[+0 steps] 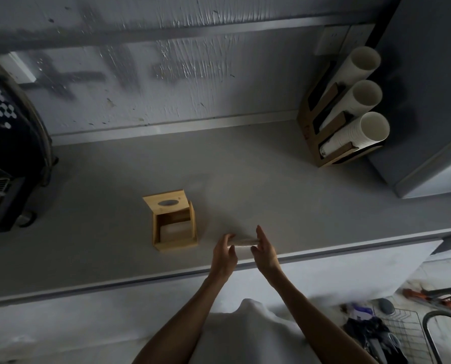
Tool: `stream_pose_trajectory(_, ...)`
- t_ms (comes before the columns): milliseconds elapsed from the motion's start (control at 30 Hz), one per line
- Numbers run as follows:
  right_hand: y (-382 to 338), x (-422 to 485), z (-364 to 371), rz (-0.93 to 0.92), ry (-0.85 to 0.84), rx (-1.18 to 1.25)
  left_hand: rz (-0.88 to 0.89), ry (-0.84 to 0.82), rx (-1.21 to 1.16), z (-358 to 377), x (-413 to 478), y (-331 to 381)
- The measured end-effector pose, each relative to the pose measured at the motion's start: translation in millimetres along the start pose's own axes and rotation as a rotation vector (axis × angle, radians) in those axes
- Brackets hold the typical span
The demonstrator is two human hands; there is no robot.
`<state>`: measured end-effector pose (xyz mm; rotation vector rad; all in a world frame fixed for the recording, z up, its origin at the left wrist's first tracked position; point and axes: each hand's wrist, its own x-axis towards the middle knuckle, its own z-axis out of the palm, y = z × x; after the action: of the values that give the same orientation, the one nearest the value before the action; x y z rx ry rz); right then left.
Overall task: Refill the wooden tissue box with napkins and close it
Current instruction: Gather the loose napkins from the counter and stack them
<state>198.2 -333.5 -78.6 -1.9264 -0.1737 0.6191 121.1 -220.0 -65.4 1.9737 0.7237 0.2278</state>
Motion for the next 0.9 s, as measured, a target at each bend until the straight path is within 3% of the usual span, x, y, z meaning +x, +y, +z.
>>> stream_pose_trajectory(200, -3.4, 2.2, -2.1, -0.002, -0.021, 0.017, -0.029, -0.090, 0.082, -6.0, 7.7, 16.0)
stream_pose_trajectory(600, -15.1, -1.5, -18.3, -0.078, 0.097, -0.093, 0.028, -0.012, 0.142, -15.0, 9.8, 13.2)
stream_pose_trajectory(900, -8.2, -4.7, -17.2, -0.053, 0.071, -0.166, 0.012, -0.024, 0.114, -23.4, 10.0, -5.6)
